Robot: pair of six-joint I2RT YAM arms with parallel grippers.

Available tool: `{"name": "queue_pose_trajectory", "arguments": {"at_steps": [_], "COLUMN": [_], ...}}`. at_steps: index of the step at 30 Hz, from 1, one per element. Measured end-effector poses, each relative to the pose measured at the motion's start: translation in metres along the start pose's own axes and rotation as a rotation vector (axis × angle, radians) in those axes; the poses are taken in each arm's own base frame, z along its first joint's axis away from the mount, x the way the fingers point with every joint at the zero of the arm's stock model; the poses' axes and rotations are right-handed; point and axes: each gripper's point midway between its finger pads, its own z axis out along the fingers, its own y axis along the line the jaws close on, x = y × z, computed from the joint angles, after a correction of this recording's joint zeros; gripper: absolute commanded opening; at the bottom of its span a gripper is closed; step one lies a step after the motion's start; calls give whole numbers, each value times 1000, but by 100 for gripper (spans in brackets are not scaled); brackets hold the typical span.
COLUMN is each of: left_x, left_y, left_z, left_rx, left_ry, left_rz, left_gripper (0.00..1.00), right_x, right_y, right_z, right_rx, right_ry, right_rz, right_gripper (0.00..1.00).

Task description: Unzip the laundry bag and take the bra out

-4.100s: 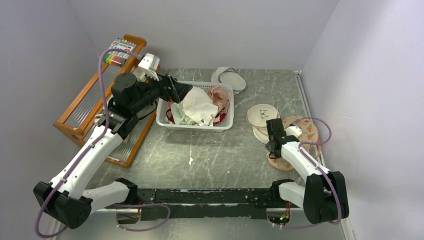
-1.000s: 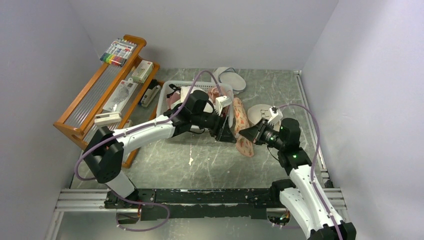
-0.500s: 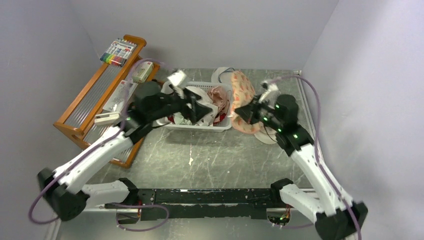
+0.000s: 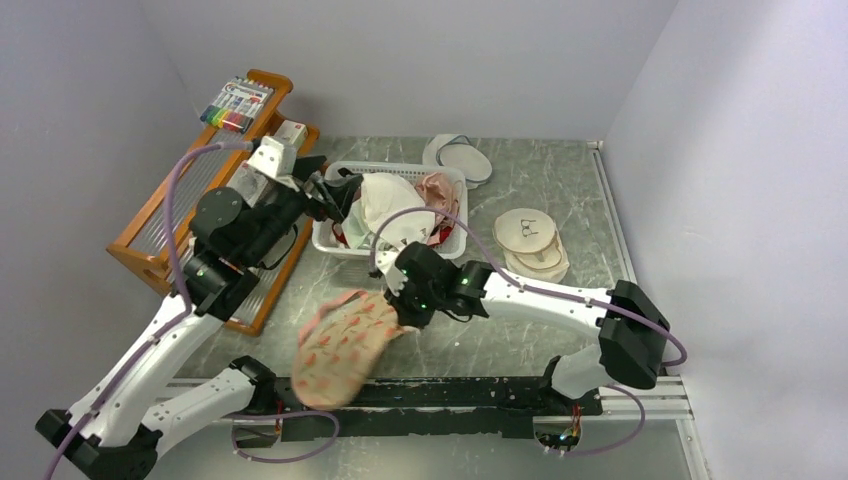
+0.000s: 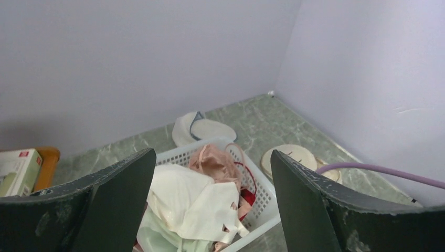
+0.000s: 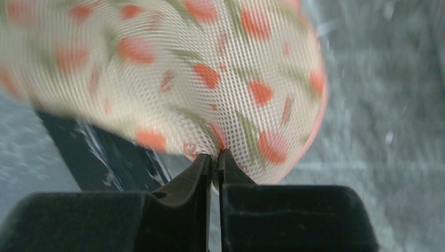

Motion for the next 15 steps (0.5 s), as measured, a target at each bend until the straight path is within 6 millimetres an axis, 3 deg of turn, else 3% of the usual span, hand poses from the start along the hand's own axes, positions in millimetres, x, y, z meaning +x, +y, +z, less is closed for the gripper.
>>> {"name": "queue_pose_trajectory", "arguments": {"at_steps": [2,4,6,10,15], "left_x": [10,23,29,29,32], "left_y": [4,6,6,6,6], "left_z": [6,12,14,14,15], "left_rx": [-14,-21,-23,-23,-23], "left_ry": [28,66,82,84,91], "left_rz": [-2,-5,-7,-8,-18], "left_gripper": [92,92,92,92,92], "right_x": [33,49,51,40,44], "right_y": [-14,-24,-31,-50,-67], "right_z": [4,3,0,-12,-29], "right_rx": [63,118,162,284,431], "right_ry": [76,102,91,27,-10], "right_rz": [27,42,52,117,308], "right_gripper": [23,25,21,0,0]}}
